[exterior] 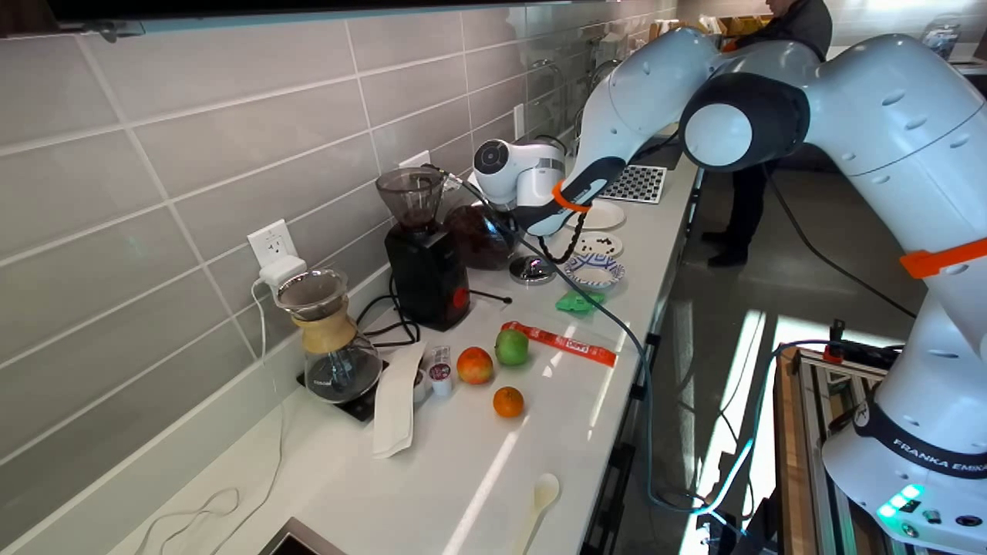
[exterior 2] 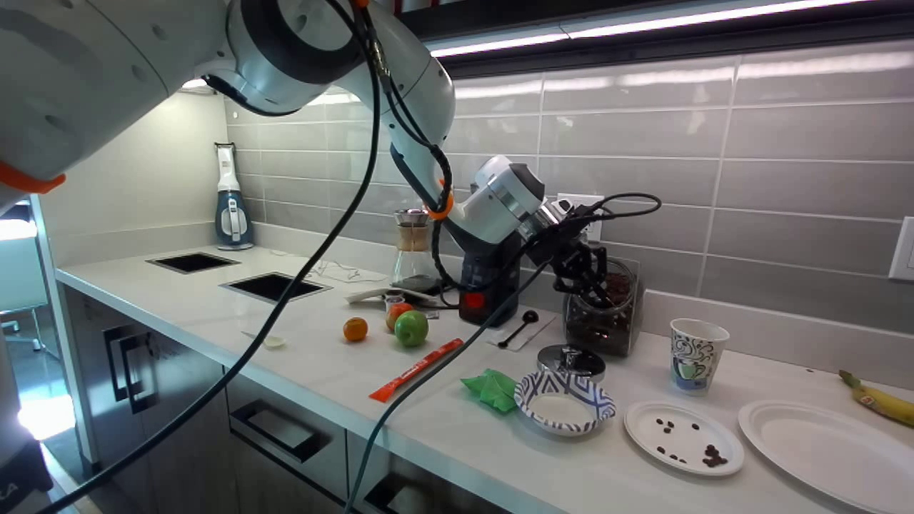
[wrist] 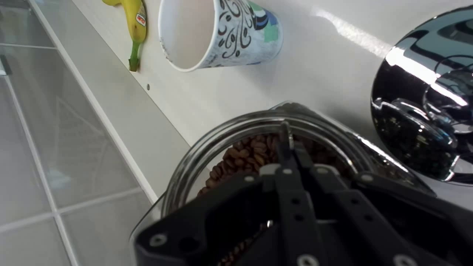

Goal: Scoop some of the beans in the jar and put them on the plate

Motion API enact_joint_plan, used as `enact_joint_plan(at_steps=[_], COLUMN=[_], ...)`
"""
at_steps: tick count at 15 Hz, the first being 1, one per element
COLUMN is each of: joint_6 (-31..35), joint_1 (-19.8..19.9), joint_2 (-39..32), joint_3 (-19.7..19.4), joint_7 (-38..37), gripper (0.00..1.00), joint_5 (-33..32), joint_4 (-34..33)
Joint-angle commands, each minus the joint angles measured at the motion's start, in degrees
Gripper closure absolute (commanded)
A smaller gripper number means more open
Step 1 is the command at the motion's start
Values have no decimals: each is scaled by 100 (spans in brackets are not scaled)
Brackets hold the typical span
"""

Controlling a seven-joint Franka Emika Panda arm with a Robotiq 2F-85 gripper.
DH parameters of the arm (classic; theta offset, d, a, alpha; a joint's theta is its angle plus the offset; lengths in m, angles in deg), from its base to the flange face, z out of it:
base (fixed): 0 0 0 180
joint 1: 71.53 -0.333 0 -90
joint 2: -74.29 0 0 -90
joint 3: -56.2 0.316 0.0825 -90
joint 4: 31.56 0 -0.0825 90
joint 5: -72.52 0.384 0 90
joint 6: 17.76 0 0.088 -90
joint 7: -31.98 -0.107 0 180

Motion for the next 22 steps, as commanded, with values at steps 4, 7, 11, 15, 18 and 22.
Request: enact_joint_plan(at_steps=[4, 7, 11, 15, 18, 22], joint_6=[53, 97, 100, 4, -78, -82], joint_1=[-256, -265, -375, -351, -315, -387], joint_2=[-273, -244, -309, -332, -373, -346], joint_3=[-331, -351, -473, -421, -383, -458], joint_7=[-701, -998, -1670, -1995, -2045, -2397], gripper=[99, 99, 99, 99, 99, 99], joint_5=[-582, -820, -1270, -1549, -1601, -1784], joint_4=[-216, -168, -138, -171, -203, -135])
